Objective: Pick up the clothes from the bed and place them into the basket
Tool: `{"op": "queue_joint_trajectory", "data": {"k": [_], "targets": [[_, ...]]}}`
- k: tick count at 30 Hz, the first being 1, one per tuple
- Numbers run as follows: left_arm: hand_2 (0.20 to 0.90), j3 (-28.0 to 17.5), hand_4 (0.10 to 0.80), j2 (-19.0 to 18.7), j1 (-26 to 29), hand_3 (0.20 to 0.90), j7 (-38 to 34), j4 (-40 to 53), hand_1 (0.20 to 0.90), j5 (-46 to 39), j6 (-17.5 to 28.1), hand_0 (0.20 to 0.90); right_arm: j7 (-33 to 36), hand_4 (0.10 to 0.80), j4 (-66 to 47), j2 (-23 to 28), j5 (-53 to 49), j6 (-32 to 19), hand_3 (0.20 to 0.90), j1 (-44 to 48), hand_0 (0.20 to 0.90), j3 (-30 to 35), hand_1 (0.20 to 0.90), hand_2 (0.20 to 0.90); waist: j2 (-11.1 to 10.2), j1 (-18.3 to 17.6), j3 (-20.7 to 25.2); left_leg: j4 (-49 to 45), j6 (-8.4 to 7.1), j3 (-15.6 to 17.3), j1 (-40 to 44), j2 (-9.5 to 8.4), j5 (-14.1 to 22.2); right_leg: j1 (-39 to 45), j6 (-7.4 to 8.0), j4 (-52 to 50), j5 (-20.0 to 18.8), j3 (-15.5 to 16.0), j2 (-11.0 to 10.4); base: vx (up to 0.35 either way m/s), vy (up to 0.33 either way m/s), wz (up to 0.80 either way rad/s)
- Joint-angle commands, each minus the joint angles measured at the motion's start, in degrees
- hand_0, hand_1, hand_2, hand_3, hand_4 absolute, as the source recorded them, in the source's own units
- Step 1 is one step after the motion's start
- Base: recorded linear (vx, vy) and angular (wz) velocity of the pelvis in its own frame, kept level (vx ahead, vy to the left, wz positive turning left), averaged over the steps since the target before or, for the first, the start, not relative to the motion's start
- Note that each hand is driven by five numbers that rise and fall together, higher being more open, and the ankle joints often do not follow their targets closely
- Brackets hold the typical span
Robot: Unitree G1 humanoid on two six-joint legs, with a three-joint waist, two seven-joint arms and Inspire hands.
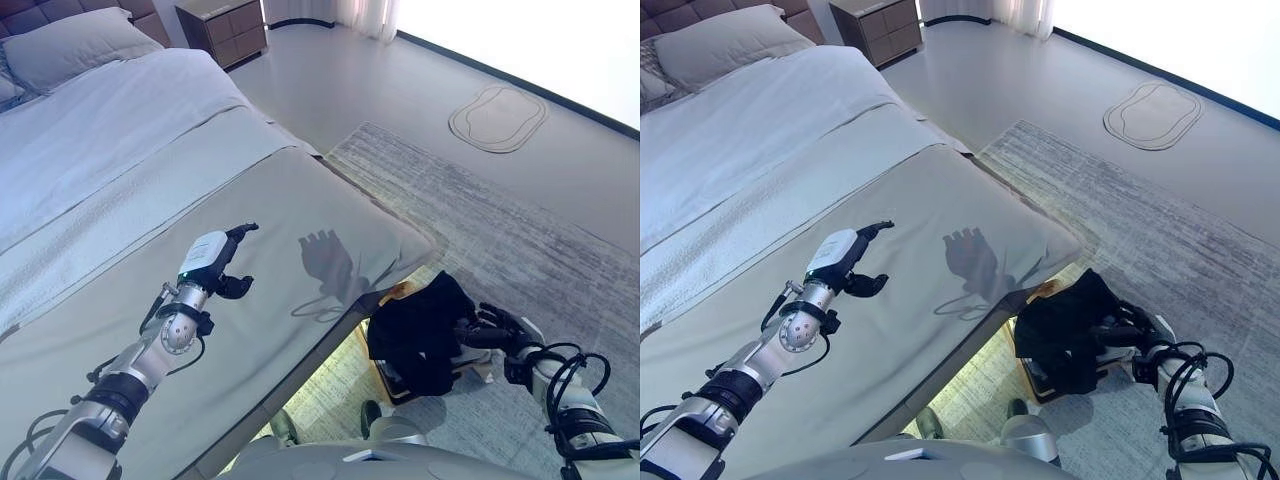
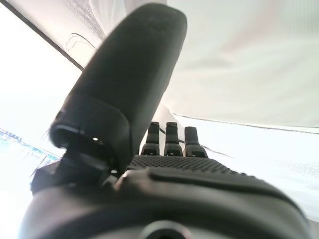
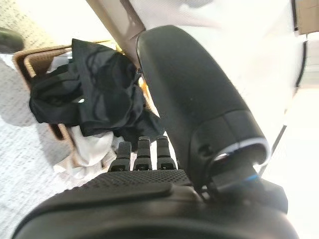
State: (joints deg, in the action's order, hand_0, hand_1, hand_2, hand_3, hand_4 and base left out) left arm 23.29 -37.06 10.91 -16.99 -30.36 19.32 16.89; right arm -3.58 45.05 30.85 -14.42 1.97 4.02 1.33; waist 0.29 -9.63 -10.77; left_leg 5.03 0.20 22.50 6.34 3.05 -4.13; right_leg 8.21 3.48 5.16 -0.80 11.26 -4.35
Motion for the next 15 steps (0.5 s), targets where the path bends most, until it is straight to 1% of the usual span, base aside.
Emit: {"op": "queue_joint_trajectory", "data": {"k": [1,6,10,11,12,13,15], "targets": [[0.900,-4.94,0.800,-0.20,1.79,0.900,-3.22,2.81,0.900,1.20,3.63,0.900,4.71,0.800,-6.00,0.88,1.78,-4.77,0.900,1.01,0.900,-0.61,0.900,0.900,0.55,0.50,3.50,-3.18,-3.36,-0.49,2.86,3.66,6.57,-5.86,1.76,-7.09,2.24,0.07,0.67,0.000,0.000,0.00],[0.900,-6.36,0.800,0.91,-0.26,0.900,-3.84,2.95,0.900,1.96,3.82,0.900,6.34,0.800,-11.88,-1.74,4.56,-6.03,0.900,-1.21,0.900,-2.61,0.900,0.900,0.56,0.05,3.57,-2.85,-3.42,-0.34,3.03,3.82,6.35,-5.77,1.75,-7.18,2.34,-0.06,0.74,0.037,0.012,-0.08],[0.900,-8.94,0.800,1.80,-2.82,0.900,-4.23,3.47,0.900,1.96,3.79,0.900,9.16,0.800,-17.43,-4.10,6.60,-8.39,0.900,-3.59,0.900,-3.05,0.900,0.900,0.55,-0.40,3.93,-2.28,-3.56,-0.26,3.31,4.02,6.01,-5.66,1.83,-7.20,2.53,-0.52,0.92,0.051,0.012,-0.02],[0.900,-9.99,0.800,2.42,-4.24,0.900,-4.09,3.96,0.900,2.00,3.74,0.900,11.72,0.800,-20.76,-5.63,10.48,-10.07,0.900,-5.06,0.900,-3.53,0.900,0.900,0.70,-0.66,4.05,-2.19,-3.60,-0.40,3.21,4.11,5.80,-5.77,1.89,-7.37,2.64,-0.81,1.01,0.052,0.036,-0.01],[0.900,-10.21,0.800,2.67,-4.64,0.900,-3.94,4.10,0.900,1.80,3.60,0.900,12.86,0.800,-21.89,-5.95,13.44,-10.66,0.900,-5.48,0.900,-3.81,0.900,0.900,0.78,-0.73,4.09,-2.15,-3.61,-0.46,3.16,4.12,5.75,-5.83,1.93,-7.46,2.72,-0.89,1.03,0.057,0.054,-0.01],[0.900,-10.49,0.800,3.20,-5.27,0.900,-3.66,4.14,0.900,1.59,3.44,0.900,15.15,0.800,-23.80,-6.04,18.37,-12.06,0.900,-6.00,0.900,-4.59,0.900,0.900,0.93,-0.77,4.01,-2.10,-3.59,-0.62,3.21,4.11,5.70,-5.74,1.98,-7.59,2.89,-0.96,1.03,0.036,0.049,-0.02],[0.900,-10.67,0.800,4.17,-6.20,0.900,-3.89,3.99,0.900,1.71,3.51,0.900,17.12,0.800,-26.37,-5.72,23.08,-13.22,0.900,-6.43,0.900,-5.75,0.900,0.900,1.15,-0.67,3.90,-2.02,-3.54,-0.92,3.37,4.01,5.79,-5.42,2.12,-7.75,3.28,-0.84,0.95,0.040,0.059,0.00]]}}
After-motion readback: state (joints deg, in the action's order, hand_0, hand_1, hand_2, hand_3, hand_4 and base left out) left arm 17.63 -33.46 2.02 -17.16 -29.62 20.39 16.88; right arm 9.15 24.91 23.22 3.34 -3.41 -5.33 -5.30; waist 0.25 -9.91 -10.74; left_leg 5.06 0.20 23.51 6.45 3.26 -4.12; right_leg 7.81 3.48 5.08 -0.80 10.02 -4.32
